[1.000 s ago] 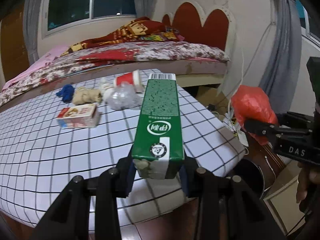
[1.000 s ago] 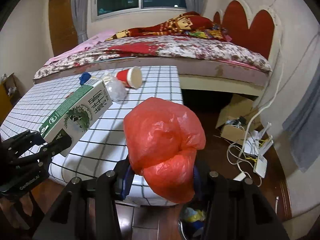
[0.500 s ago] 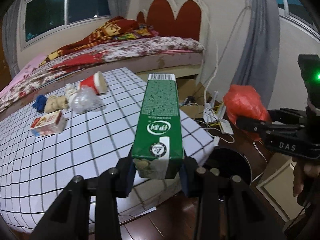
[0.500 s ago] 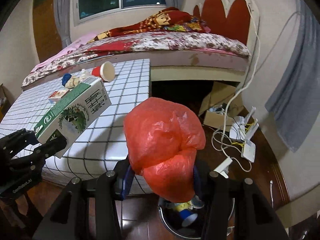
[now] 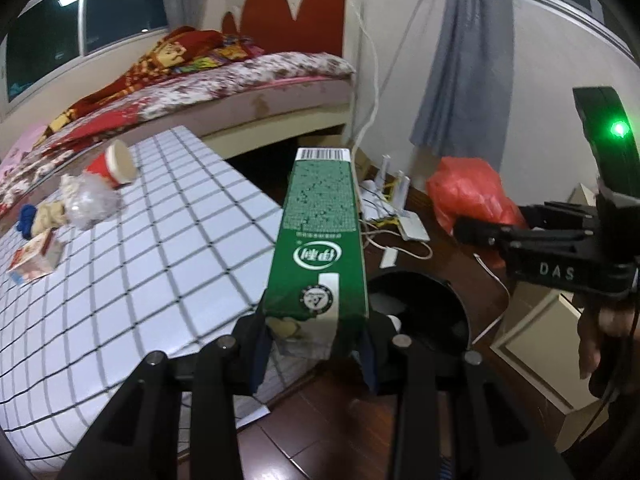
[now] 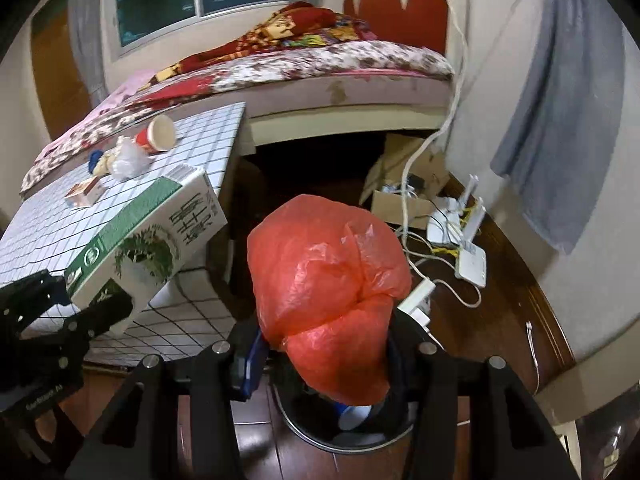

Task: Collect trash
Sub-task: 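Carry the green carton and red bag off the table over the black bin, then open both tools to drop the carton and bag into the bin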

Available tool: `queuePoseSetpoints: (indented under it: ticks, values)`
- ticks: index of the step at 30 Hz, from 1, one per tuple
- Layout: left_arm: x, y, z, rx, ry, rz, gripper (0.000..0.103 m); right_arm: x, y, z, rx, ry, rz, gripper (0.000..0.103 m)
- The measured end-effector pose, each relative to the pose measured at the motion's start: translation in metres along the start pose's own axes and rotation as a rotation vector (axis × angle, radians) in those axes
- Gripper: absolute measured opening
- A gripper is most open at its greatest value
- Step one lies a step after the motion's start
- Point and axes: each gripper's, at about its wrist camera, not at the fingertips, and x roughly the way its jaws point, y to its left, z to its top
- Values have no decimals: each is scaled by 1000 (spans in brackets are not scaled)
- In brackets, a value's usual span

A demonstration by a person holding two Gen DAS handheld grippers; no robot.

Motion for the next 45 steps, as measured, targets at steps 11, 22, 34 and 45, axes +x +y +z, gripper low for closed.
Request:
queuePoseSetpoints:
  ticks: [11, 22, 34, 45]
  values:
    - [39, -41, -17, 46, 104, -88, 38, 17, -39, -34, 48, 70, -19, 51]
    - [89, -64, -35, 49, 267, -167, 39, 64, -62, -74, 58, 187, -10, 51]
    - [113, -59, -49, -2, 295, -76, 100, 110, -80, -96, 39, 338, -177, 102]
    - [83, -47, -46, 7, 220, -35, 101, 89, -88, -80, 129, 292, -218, 102]
